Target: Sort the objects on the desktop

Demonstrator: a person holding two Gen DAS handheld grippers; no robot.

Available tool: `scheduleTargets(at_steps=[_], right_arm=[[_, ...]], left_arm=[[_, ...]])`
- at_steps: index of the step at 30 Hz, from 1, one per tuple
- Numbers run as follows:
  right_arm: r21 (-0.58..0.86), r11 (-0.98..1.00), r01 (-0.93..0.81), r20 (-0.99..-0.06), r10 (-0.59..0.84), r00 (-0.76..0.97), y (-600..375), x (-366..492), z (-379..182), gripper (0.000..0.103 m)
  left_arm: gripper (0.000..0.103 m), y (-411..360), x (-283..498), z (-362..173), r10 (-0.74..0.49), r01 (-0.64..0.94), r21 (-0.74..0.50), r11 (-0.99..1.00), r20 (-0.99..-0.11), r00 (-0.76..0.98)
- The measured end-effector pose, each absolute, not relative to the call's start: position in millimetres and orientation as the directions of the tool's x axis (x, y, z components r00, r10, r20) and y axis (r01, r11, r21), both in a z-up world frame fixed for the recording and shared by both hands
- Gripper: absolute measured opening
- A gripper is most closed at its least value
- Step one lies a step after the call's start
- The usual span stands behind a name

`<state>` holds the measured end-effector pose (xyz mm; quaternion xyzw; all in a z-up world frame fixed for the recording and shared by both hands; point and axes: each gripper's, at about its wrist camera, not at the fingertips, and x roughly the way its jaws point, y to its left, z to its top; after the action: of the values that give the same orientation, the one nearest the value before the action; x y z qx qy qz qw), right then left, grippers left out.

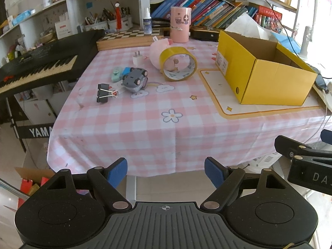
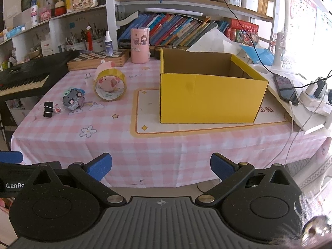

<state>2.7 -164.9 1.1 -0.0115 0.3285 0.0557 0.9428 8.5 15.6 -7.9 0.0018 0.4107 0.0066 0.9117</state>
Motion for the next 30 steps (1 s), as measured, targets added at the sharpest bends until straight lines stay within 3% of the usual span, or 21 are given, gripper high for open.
scheduleTargets(at_steps=[4,13,26,30], right_arm=[[0.024,0.992,-0.122,-0.613,0.111,0.783,-163,0,1,0.100],[0.026,0.987,-0.156,-0.612,0.139,0.779,-152,-2,1,0.082],[0.064,0.970,-0.236,-0.619,0.224,0.753,-130,4,3,0.081],[0.054,0.962,-0.269,-0.617,0.244,0.748,-119,8,4,0.074]], left_arm=[[0.083,17,8,-7,0.012,-0.012,0.006,1.000,-0.744,0.668],[0.083,23,7,-7,0.024,-0.026,0.009,1.000,-0.739,0.673],[0.083,48,1,-9,0.057,-0.078,0.006,0.997,-0.744,0.666],[0.083,56,1,-8,0.076,-0.106,0.007,0.994,-0.743,0.665]])
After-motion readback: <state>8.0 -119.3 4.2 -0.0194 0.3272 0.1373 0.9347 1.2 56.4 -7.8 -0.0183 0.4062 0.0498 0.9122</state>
